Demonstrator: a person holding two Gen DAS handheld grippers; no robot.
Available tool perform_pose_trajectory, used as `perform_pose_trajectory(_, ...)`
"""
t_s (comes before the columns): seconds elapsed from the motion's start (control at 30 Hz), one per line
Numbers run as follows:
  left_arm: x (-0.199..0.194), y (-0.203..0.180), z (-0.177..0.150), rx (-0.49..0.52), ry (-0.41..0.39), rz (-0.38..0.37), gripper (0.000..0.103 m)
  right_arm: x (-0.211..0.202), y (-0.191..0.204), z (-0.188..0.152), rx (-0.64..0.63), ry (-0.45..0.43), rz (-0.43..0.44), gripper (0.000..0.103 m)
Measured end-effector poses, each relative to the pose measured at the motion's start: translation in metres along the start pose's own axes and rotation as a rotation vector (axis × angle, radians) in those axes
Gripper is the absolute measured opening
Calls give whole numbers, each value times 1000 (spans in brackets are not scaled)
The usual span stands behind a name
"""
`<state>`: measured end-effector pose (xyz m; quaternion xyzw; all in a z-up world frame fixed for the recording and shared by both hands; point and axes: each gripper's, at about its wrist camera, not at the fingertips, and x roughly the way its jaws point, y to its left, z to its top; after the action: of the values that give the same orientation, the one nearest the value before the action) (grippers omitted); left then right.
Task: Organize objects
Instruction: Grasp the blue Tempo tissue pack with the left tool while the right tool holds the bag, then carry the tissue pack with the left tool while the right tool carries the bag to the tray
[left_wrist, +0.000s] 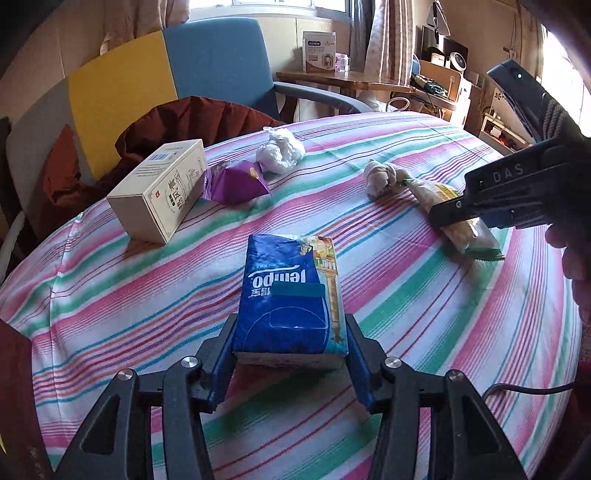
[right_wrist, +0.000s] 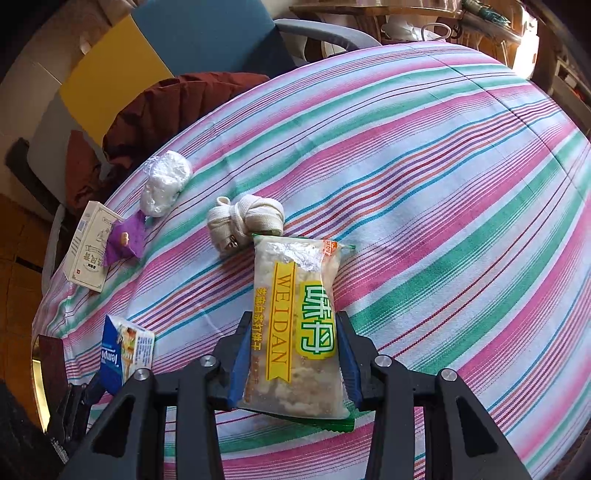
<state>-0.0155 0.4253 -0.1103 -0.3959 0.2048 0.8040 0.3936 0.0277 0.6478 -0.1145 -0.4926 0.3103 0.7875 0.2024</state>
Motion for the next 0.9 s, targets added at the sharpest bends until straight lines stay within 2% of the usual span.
perform_pose_trajectory(0.1,4,0,7,-19,12,-1,56,2,1,1,-1,0,0,43)
perform_pose_trajectory(0.23,16,-2,18,-42,33,-6,64,4,3,2,-11,0,-7,43)
perform_pose_trajectory(0.3,22,-3,21,-20,20,15,64,7,5,2,-18,-1,-13,43)
perform_pose_trajectory(0.43,20,-1,16,-22,-10,10,64,10,7,1,-30,-4,-30,43)
perform_pose_trajectory(0.57,18,-4,14,-12,-14,25,64,13,17,-1,-87,-7,-73,43)
perform_pose_trajectory(0.6,16,-3,13,-13,-16,25,64,13,19,-2,-103,-11,-85,43)
perform_pose_trajectory(0.7,12,-1,11,-23,-35,28,53,11,21,-4,-125,-19,-87,42)
perform_pose_trajectory(0.8,8,0,6,-34,-49,43,53,9,24,-4,-137,-27,-56,42)
perform_pose_trajectory(0.9,1,0,2,-31,-68,48,53,6,38,-6,-203,-53,-52,42)
